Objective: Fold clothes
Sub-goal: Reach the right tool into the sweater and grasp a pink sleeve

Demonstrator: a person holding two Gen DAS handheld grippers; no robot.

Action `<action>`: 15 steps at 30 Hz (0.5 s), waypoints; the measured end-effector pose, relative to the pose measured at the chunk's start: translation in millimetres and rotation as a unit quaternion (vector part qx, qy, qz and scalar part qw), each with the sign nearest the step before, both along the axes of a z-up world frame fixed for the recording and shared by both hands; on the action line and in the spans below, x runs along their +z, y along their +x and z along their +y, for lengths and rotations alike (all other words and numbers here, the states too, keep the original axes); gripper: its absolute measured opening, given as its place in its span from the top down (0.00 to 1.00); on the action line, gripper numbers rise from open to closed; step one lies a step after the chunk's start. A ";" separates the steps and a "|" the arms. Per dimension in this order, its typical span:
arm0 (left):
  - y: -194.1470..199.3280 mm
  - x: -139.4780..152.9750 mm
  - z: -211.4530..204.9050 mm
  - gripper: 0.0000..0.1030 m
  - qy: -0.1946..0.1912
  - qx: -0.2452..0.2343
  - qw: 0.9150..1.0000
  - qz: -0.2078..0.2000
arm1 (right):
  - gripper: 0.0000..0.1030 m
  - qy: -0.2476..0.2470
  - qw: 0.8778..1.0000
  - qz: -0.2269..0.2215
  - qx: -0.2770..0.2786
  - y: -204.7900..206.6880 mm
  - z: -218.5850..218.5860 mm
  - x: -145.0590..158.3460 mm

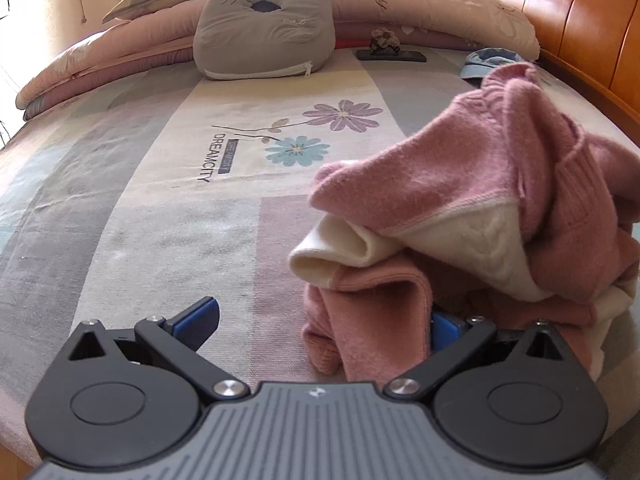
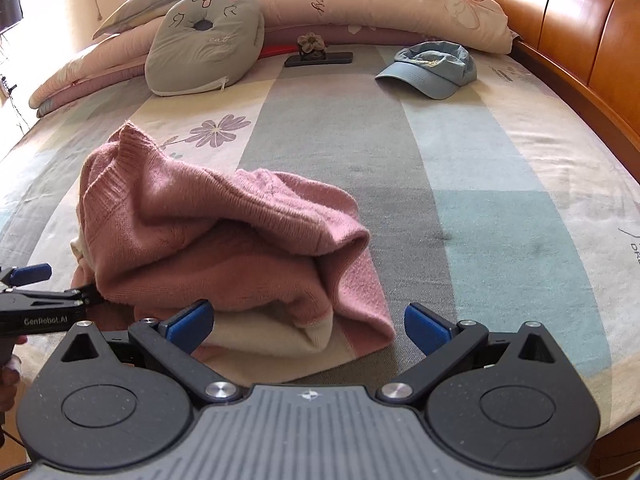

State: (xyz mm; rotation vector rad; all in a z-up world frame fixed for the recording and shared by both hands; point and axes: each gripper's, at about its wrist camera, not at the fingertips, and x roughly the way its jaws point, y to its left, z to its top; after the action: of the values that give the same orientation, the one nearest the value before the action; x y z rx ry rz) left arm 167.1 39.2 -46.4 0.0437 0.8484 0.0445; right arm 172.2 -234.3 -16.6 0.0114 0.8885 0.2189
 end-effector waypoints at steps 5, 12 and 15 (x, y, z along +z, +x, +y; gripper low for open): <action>4.3 4.4 24.4 0.00 0.009 0.018 1.000 -0.003 | 0.00 -0.014 1.000 -0.005 0.001 5.6 0.2 0.8; 7.0 -6.9 68.1 0.01 0.074 0.081 0.994 0.022 | 0.00 -0.025 1.000 -0.017 -0.001 16.9 -3.0 2.6; -0.3 -1.1 78.9 0.01 0.055 0.083 0.995 0.019 | 0.00 -0.033 0.999 -0.022 0.001 26.8 -1.6 1.1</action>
State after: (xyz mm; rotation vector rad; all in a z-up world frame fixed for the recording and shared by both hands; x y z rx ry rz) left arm 166.8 118.1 -47.5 0.0779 0.8860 0.2470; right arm 199.0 -235.9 -15.4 -0.0549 0.8507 0.1912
